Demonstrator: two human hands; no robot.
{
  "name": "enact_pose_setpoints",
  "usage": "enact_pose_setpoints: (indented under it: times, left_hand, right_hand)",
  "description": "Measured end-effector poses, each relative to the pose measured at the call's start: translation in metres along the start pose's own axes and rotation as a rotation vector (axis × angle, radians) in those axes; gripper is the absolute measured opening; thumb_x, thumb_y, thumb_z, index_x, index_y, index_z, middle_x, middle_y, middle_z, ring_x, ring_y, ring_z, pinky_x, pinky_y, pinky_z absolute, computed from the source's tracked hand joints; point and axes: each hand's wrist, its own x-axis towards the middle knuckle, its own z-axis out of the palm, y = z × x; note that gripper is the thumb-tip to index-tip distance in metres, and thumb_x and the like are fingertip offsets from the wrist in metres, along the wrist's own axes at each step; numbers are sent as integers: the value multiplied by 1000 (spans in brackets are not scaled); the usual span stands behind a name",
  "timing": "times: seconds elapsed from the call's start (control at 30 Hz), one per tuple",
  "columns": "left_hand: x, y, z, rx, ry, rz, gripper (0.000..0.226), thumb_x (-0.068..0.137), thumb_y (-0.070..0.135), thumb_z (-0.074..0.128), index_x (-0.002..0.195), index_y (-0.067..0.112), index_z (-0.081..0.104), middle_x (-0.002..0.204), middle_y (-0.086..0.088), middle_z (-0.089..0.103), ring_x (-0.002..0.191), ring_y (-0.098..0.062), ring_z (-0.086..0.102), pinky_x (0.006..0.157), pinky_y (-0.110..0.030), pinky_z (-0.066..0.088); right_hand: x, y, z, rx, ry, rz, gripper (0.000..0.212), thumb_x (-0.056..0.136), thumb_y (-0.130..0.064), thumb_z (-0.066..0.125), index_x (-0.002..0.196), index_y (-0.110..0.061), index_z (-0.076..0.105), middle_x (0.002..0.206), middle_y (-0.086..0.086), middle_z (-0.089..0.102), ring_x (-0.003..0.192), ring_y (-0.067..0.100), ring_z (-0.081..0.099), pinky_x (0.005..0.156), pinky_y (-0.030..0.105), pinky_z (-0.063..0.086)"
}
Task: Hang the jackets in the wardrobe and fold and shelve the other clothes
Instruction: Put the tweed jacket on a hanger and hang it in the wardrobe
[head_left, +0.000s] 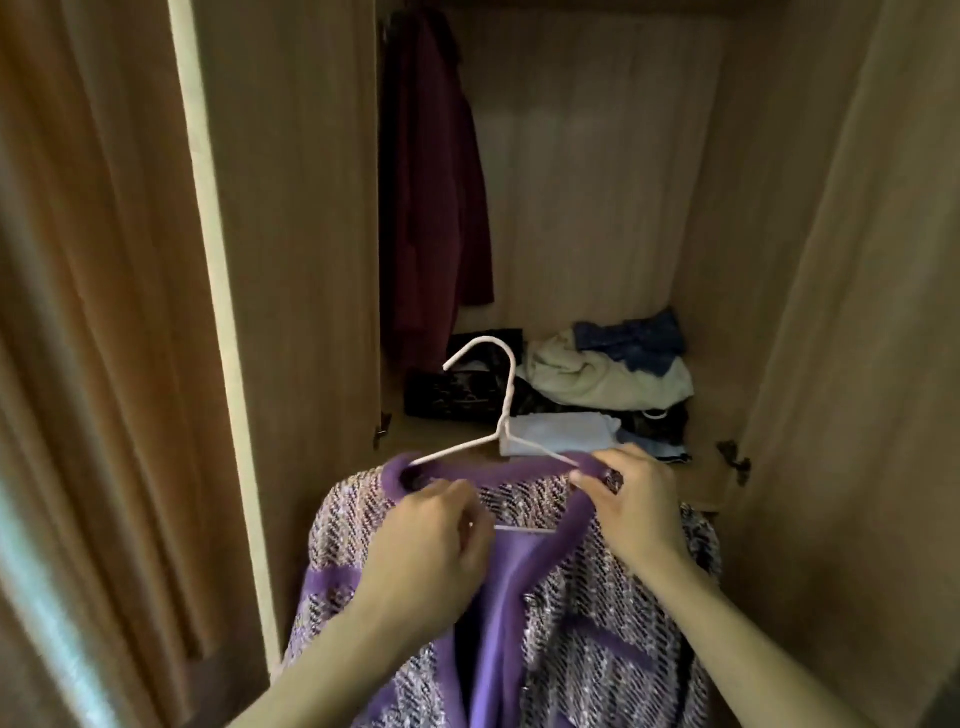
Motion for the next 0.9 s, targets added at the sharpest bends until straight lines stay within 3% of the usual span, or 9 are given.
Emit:
enact_pose_setpoints:
  times: [0.13, 0.23, 0.3, 0.4, 0.5, 0.6, 0.7, 0.77, 0.9]
  left_hand:
    - [15, 39, 45, -360, -182, -83, 17, 88, 26, 56, 74, 23, 63, 67, 14, 62, 63, -3, 56, 63, -24, 45]
    - [31, 53, 80, -620, -337, -233, 25, 87, 37, 56, 67, 24, 63, 59, 11, 54, 59, -10, 47, 61, -34, 39]
    - [39, 62, 100, -897, -353, -398, 32, 77, 46, 59, 70, 16, 69, 59, -1, 49, 61, -20, 44, 58, -41, 33]
    - [47, 77, 116, -1181, -265, -660, 34, 83, 32, 65, 72, 0, 67, 54, -9, 41, 49, -17, 36, 54, -32, 25]
    - [54, 88, 127, -1190, -181, -752, 33, 92, 21, 65, 62, 8, 61, 47, -5, 42, 46, -17, 38, 58, -35, 30]
    - [58, 89, 134, -982, -109, -731, 36, 84, 20, 73, 51, 14, 60, 49, -4, 53, 48, -20, 48, 56, -37, 38]
    - [57, 82, 138, -794, -23, -706, 22, 78, 18, 77, 71, 10, 59, 67, -12, 66, 64, -28, 65, 60, -44, 55]
    - [57, 74, 136, -758, -54, -701, 18, 77, 7, 76, 83, 4, 59, 80, -20, 70, 72, -30, 70, 66, -49, 60]
    - [64, 59, 124, -931, -161, -716, 24, 79, -20, 57, 98, -5, 58, 80, -24, 69, 70, -30, 72, 61, -38, 60]
  right_hand:
    - [-4, 16, -13, -9, 5, 112, 23, 78, -27, 82, 91, -10, 75, 75, -7, 62, 67, 11, 54, 65, 23, 36]
    - [-9, 27, -17, 15, -35, 231, 22, 77, -34, 81, 75, -14, 70, 62, -8, 58, 55, 6, 45, 54, 27, 32]
    - [-14, 29, -17, 48, -57, 290, 31, 76, -35, 80, 62, -18, 58, 51, -9, 49, 49, 4, 38, 49, 29, 33]
    - [-21, 26, -19, 61, -73, 338, 29, 76, -32, 77, 61, -19, 57, 54, -5, 54, 54, 10, 47, 54, 34, 38]
    - [-27, 24, -16, 97, -96, 395, 14, 78, -27, 75, 69, -20, 66, 64, -7, 64, 65, 10, 62, 58, 29, 44]
    - [-32, 20, -12, 280, -104, 459, 5, 80, -18, 68, 79, -13, 68, 73, -6, 68, 74, 11, 65, 67, 37, 56]
    - [-34, 16, -12, 395, -177, 523, 12, 81, -7, 67, 87, -15, 73, 78, -2, 72, 76, 11, 68, 59, 27, 55]
    - [-35, 14, -10, 544, -211, 601, 22, 75, 1, 68, 85, -17, 75, 75, 3, 74, 71, 16, 69, 54, 27, 52]
    - [-30, 15, -11, 913, -393, 678, 31, 74, 11, 73, 87, -16, 78, 87, 12, 76, 86, 27, 73, 81, 40, 59]
